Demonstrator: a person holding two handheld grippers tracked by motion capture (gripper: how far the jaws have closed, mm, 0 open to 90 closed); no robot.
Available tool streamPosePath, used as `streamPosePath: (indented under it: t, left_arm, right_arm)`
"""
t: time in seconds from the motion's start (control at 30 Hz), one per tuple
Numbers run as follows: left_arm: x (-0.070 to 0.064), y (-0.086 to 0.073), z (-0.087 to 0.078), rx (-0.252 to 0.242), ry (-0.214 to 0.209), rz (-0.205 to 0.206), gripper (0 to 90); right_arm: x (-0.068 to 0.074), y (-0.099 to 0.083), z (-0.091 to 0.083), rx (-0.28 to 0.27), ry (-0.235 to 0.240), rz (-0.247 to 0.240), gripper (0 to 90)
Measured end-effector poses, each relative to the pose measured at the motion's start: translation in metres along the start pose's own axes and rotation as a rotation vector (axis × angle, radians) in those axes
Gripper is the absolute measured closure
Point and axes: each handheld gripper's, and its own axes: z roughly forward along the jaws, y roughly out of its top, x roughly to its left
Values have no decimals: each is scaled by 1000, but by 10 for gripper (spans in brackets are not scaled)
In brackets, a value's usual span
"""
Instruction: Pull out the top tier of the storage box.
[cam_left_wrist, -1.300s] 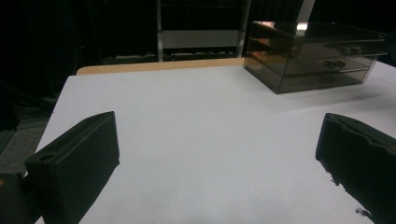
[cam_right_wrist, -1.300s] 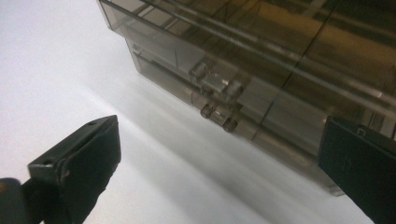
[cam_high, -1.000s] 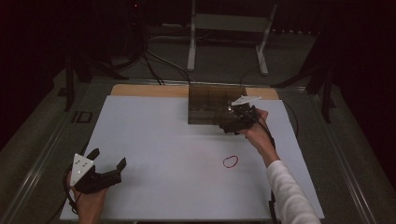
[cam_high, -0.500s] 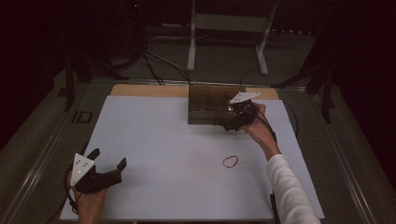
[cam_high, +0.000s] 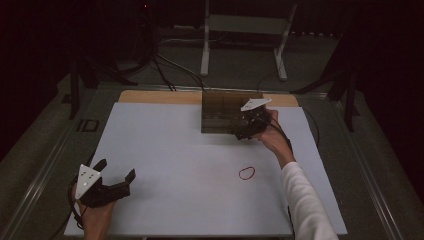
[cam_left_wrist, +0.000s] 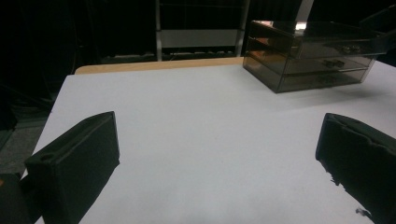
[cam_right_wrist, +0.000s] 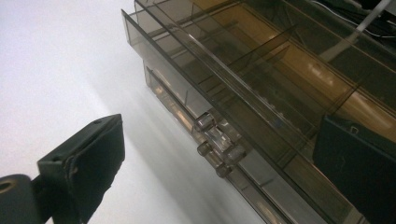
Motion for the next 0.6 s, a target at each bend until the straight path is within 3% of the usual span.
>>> streamPosePath:
  t: [0.27, 0.6]
  left_arm:
    - [0, 0, -1, -2, 1, -2, 11]
    - [0, 0, 0, 1, -1, -2, 11]
  right_arm:
    - [3, 0, 2, 0, 17, -22, 63]
    - [7, -3, 5, 46, 17, -72, 76]
